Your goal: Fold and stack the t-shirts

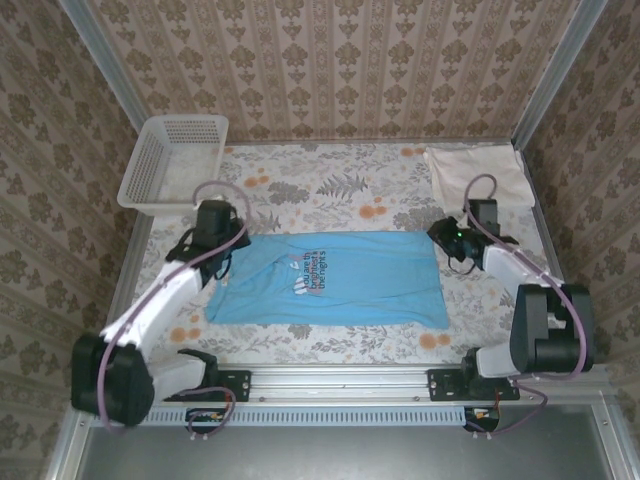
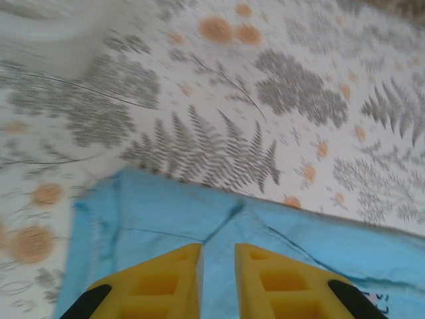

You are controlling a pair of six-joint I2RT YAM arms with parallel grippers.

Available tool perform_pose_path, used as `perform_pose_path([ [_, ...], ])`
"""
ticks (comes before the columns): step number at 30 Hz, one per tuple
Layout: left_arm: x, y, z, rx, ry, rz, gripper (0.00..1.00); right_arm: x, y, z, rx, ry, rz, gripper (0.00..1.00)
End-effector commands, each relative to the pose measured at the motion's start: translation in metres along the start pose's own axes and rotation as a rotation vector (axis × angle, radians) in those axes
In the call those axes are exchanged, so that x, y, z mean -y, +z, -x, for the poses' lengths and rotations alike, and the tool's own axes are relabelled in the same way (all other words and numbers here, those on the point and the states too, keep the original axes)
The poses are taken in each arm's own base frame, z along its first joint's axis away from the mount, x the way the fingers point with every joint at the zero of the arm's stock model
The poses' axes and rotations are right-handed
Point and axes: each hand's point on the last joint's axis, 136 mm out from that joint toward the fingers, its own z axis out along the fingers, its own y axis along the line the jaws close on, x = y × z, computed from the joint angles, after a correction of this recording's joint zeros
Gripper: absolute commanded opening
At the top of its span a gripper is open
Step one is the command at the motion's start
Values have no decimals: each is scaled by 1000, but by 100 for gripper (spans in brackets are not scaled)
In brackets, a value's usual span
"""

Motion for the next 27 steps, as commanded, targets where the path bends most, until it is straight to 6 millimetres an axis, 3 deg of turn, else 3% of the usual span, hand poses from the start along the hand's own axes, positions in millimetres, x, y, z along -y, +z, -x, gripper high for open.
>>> perform_pose_path([
  [1,27,25,-13,-165,99,-39,18,-10,23,-20,-142,-113,-74,29],
  [4,18,54,-15,-238,130,65,16,-17,42,-26,-200,-165,-113,28],
  [8,-11,87,-24,-333,102,166,12,-12,59,-25,-236,-202,-188,33],
  [13,-42,111,-38,-387,67,223,11,1,73,-19,-253,-224,-270,32],
  [20,-74,126,-59,-439,76,338,9,25,78,-3,-231,-169,-330,34],
  [27,-90,118,-54,-412,39,412,9,43,75,17,-164,-67,-322,44],
])
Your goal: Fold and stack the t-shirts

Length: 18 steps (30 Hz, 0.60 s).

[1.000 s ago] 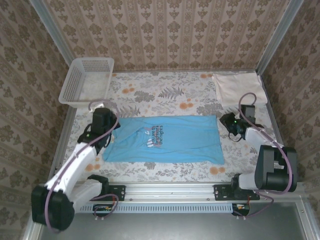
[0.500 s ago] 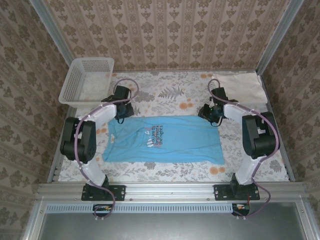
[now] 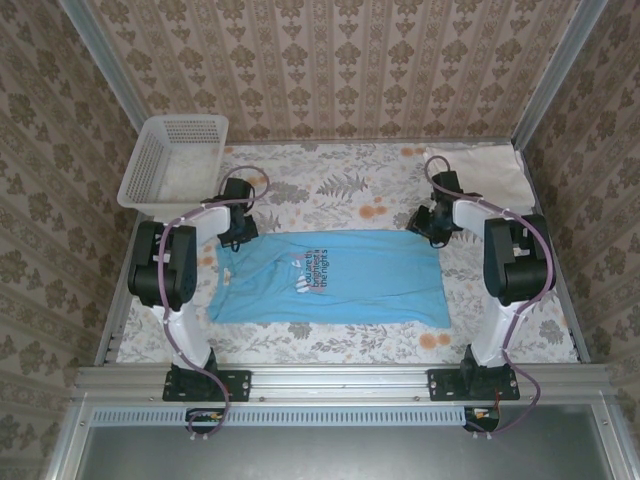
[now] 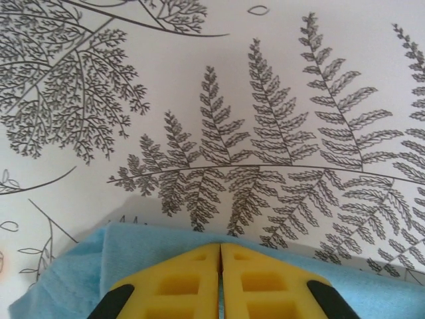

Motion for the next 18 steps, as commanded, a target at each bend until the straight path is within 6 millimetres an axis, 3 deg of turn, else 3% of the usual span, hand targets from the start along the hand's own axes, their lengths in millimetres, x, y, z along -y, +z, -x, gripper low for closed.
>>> perform_pose_path([
  [1,-27,6,-12,-38,-30,108,9,23,4,8,30,76,-41,46],
  [5,-33,4,-11,-28,-52,125,9,27,-7,17,81,111,-31,53],
  [9,-31,0,-9,-12,-49,111,13,2,-48,21,257,61,42,59],
  [12,-26,-4,-5,1,-53,76,15,-45,-77,9,354,-21,216,62],
  [14,-22,-8,-2,13,-55,54,16,-91,-87,-9,384,-92,366,63],
  [18,-16,-14,2,34,-62,9,19,-178,-78,-49,314,-247,535,62],
])
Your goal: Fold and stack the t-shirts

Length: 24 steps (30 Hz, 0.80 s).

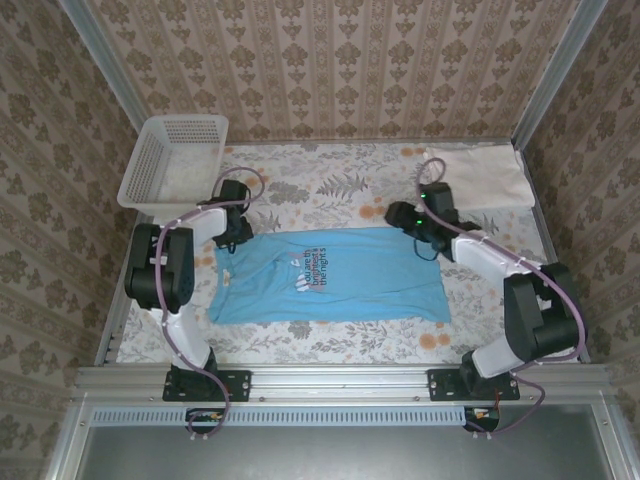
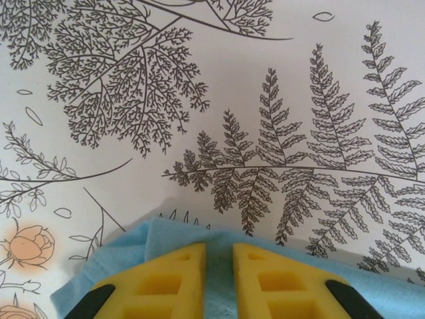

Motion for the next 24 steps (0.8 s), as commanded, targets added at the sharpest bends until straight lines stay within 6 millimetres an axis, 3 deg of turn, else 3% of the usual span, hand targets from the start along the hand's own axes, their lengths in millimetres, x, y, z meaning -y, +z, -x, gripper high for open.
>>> perform_pose_path([
  [1,2,-12,2,16,-22,-41,19,-75,31,-14,-15,-64,199,61],
  [5,6,-18,3,26,-25,-73,20,-139,78,-52,-122,-160,289,52],
  [11,9,-16,1,13,-33,-98,21,-211,129,-99,-229,-331,328,46],
  [16,5,-11,-1,-10,-51,-95,25,-239,161,-134,-294,-410,334,43],
  [20,2,-9,-2,-23,-61,-95,24,-243,178,-154,-333,-442,329,40],
  [24,2,-6,-3,-37,-70,-109,24,-241,187,-161,-343,-455,314,39],
])
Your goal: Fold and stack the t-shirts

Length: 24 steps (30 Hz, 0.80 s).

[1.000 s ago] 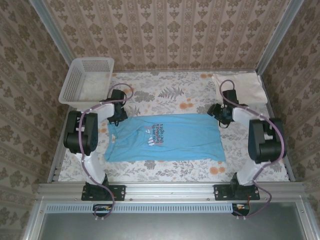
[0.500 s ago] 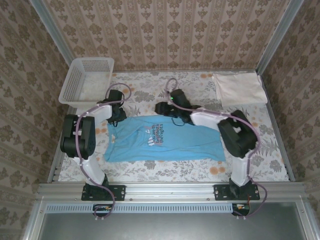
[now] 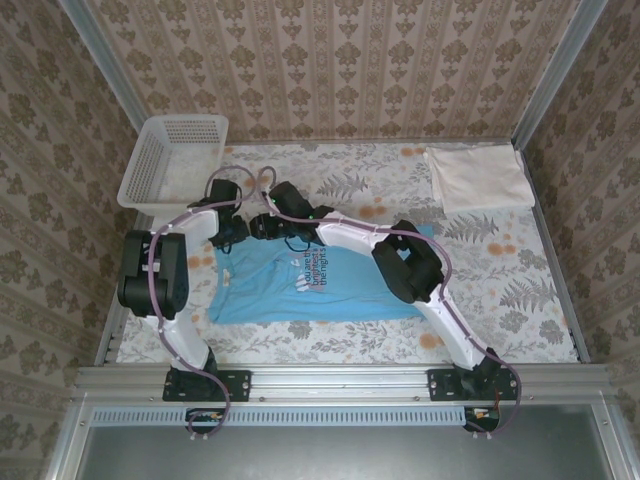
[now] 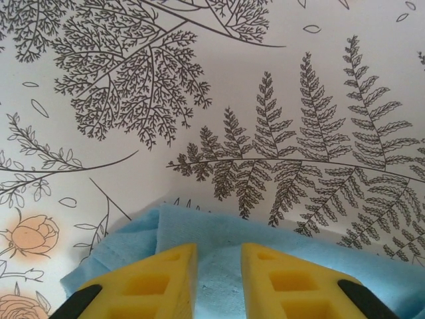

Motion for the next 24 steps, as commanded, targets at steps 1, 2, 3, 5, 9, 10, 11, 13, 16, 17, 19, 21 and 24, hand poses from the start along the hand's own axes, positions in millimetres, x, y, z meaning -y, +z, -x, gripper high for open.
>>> perform_pose_path([
  [1,2,5,-4,-30,-23,-17,23,9,8,-12,-52,-25,-40,38],
  [2,2,6,-5,-34,-23,-18,23,12,9,-12,-50,-28,-50,38],
  [3,2,6,-5,-35,-23,-19,23,13,9,-12,-48,-31,-57,38],
  [5,3,6,-5,-36,-21,-23,23,16,10,-12,-46,-35,-65,38],
  [9,1,8,-5,-41,-20,-15,23,19,13,-16,-54,-36,-73,38],
  [10,1,8,-6,-43,-22,-12,23,18,13,-15,-53,-37,-70,38],
  [11,1,8,-5,-42,-20,-12,23,19,13,-16,-55,-36,-71,38],
  [13,1,10,-7,-48,-20,-9,23,19,14,-18,-61,-38,-74,37],
  [16,1,11,-6,-51,-18,-6,23,21,13,-18,-66,-44,-82,36],
  [17,0,11,-7,-53,-18,-5,22,21,12,-18,-68,-49,-85,36],
  [19,0,12,-7,-53,-17,-3,22,22,10,-17,-67,-59,-96,35],
  [21,0,12,-8,-55,-18,-1,22,23,9,-18,-71,-68,-102,30],
  [24,-2,13,-7,-56,-20,6,22,27,8,-20,-79,-75,-123,29],
])
